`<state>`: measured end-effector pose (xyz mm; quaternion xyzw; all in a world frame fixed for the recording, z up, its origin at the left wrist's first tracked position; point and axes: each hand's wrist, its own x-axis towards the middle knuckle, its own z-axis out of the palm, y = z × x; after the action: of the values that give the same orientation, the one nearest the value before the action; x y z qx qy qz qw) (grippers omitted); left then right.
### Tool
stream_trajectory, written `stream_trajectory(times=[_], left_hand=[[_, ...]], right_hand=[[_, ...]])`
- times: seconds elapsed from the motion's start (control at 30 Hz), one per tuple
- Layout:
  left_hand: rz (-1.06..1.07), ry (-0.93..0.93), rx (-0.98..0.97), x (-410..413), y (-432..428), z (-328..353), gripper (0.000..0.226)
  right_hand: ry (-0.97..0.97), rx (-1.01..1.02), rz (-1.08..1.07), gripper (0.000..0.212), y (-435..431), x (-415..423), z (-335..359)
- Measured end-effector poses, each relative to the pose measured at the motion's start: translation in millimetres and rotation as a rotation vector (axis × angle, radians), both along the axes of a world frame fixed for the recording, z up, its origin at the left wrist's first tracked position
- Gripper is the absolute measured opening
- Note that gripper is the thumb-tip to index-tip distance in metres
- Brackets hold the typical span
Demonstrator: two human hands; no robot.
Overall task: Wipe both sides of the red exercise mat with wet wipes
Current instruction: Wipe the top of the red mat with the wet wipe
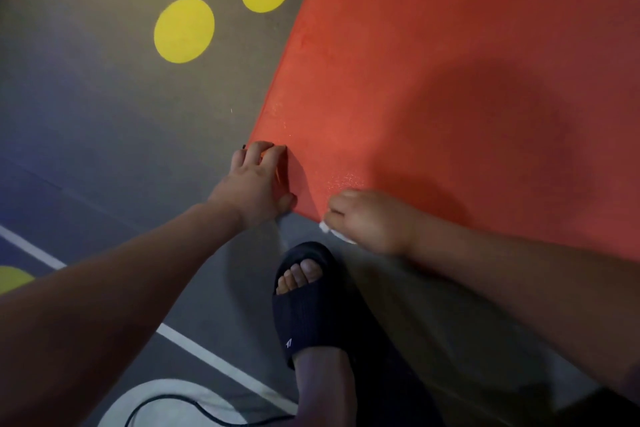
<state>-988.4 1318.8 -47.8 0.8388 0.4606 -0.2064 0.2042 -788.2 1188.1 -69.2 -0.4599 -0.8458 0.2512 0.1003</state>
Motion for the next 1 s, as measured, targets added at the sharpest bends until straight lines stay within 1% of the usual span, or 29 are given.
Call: stream_trajectory(times=[0.03, 0.1, 0.2, 0.23, 0.27, 0.3, 0.33, 0.4, 0.43, 0.47, 0.5, 0.53, 0.6, 0.67, 0.7, 0.73, 0.77, 0.8, 0.87, 0.9, 0.93, 0.97, 1.0], left_hand=[[0.008, -0.018, 0.006, 0, 1, 1, 0.087], [0.029, -0.067, 0.019, -1, 5, 3, 0.072], [0.047, -0.083, 0.043, -9, 13, 4, 0.063], [0.053, -0.080, 0.047, -12, 15, 4, 0.063], [0.053, -0.079, 0.046, -16, 17, 3, 0.064], [0.050, -0.083, 0.043, -19, 17, 2, 0.065], [0.046, -0.091, 0.040, -23, 18, 1, 0.065], [0.050, -0.119, 0.041, -28, 16, 0, 0.067], [0.062, -0.135, 0.046, -30, 15, -1, 0.067], [0.082, -0.150, 0.053, -32, 14, -2, 0.068], [0.104, -0.163, 0.055, -33, 13, -3, 0.068], [0.129, -0.168, 0.051, -33, 12, -3, 0.068], [0.161, -0.175, 0.052, -34, 11, -4, 0.071], [0.174, -0.180, 0.046, -36, 12, -6, 0.073], [0.183, -0.176, 0.036, -38, 13, -7, 0.073], [0.190, -0.169, 0.026, -41, 15, -8, 0.074], [0.189, -0.171, 0.019, -44, 17, -8, 0.074], [0.183, -0.183, 0.013, -47, 18, -8, 0.073], [0.160, -0.228, 0.005, -53, 22, -7, 0.067], [0.145, -0.245, 0.005, -56, 24, -7, 0.064], [0.133, -0.253, 0.006, -58, 25, -6, 0.063], [0.121, -0.258, 0.006, -59, 27, -6, 0.062], [0.111, -0.262, 0.005, -60, 29, -7, 0.062]], right_hand=[[0.007, 0.026, -0.040, 0.020, 13, 7, -5], [-0.021, 0.095, -0.248, 0.013, 44, 27, -10], [-0.082, 0.055, -0.683, 0.015, 70, 42, -13], [-0.089, 0.041, -0.735, 0.018, 68, 34, -14], [-0.060, 0.049, -0.708, 0.021, 62, 21, -15], [-0.008, 0.057, -0.621, 0.025, 53, 5, -14], [0.033, 0.037, -0.482, 0.030, 41, -12, -14], [0.023, -0.033, -0.178, 0.038, 24, -31, -7], [0.004, -0.008, -0.063, 0.039, 26, -29, -8], [0.022, 0.000, -0.043, 0.039, 35, -21, -10], [0.009, -0.008, -0.073, 0.037, 50, -12, -11], [-0.004, 0.034, -0.128, 0.034, 66, -1, -13], [-0.052, 0.099, -0.354, 0.031, 98, 27, -19], [-0.053, 0.118, -0.624, 0.020, 111, 38, -22], [-0.046, 0.104, -0.712, 0.018, 109, 32, -22], [-0.023, 0.113, -0.725, 0.020, 102, 21, -22], [0.025, 0.115, -0.662, 0.024, 91, 6, -21], [0.064, 0.076, -0.533, 0.026, 76, -12, -18], [0.117, -0.043, -0.202, 0.032, 49, -40, -10], [0.109, -0.051, -0.041, 0.036, 42, -47, -8], [0.091, -0.063, 0.053, 0.033, 44, -48, -10], [0.071, -0.085, 0.063, 0.027, 55, -42, -10], [0.069, -0.044, 0.033, 0.024, 70, -33, -13]])
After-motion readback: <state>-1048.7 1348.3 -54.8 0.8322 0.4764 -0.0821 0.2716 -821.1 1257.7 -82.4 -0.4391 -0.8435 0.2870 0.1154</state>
